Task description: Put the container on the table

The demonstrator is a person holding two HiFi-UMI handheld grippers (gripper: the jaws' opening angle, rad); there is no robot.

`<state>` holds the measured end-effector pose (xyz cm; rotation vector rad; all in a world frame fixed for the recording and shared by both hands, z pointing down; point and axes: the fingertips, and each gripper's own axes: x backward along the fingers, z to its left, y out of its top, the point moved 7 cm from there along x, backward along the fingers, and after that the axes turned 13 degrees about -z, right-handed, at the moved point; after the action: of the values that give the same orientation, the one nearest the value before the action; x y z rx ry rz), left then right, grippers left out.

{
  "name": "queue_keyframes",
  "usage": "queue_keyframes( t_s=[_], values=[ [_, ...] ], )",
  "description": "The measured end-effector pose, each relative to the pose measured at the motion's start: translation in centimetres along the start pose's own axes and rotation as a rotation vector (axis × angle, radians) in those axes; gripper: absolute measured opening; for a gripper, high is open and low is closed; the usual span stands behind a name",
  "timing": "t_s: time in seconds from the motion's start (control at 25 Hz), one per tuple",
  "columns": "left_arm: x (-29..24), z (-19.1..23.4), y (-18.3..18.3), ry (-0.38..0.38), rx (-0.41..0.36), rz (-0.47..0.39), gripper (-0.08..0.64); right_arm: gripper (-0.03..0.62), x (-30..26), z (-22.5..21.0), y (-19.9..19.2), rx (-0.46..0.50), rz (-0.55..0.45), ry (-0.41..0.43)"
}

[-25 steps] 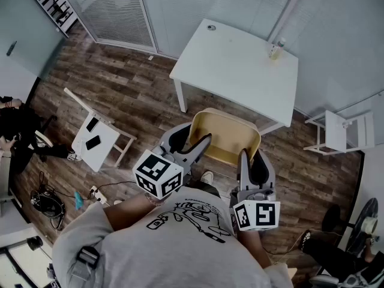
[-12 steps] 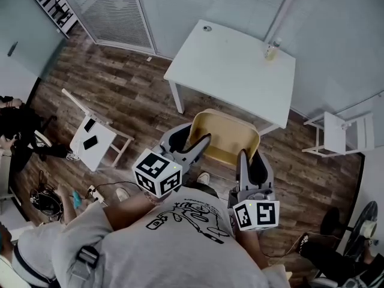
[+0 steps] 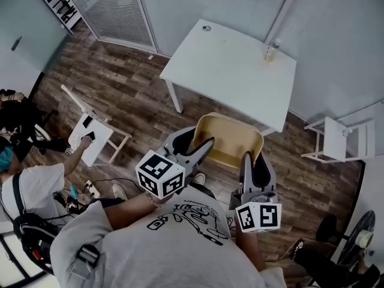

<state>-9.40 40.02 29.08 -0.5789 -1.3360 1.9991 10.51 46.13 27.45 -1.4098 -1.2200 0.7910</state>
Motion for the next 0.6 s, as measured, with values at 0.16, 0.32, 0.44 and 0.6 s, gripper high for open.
queue_keyframes(
  t_s=[0.16, 0.32, 0.44, 0.6],
  values=[
    [-0.8, 0.5, -0.1, 0.011, 0.001, 0.003, 0.186, 0.095, -0.7, -0.6, -0.4, -0.014, 0.012, 0.006],
    [-1.8, 1.3, 0.1, 0.019, 0.003, -0.002, 0.187, 0.095, -2.0, -1.3, -0.8, -0.020, 0.022, 0.011],
    [-2.6, 2.4, 0.3, 0.021, 0.012, 0.001, 0.186, 0.095, -3.5, -1.5, -1.0, -0.021, 0.023, 0.011],
    [-4.0, 4.6, 1.0, 0.025, 0.022, -0.001, 0.186, 0.095, -6.1, -1.6, -1.4, -0.020, 0.028, 0.013]
  ],
)
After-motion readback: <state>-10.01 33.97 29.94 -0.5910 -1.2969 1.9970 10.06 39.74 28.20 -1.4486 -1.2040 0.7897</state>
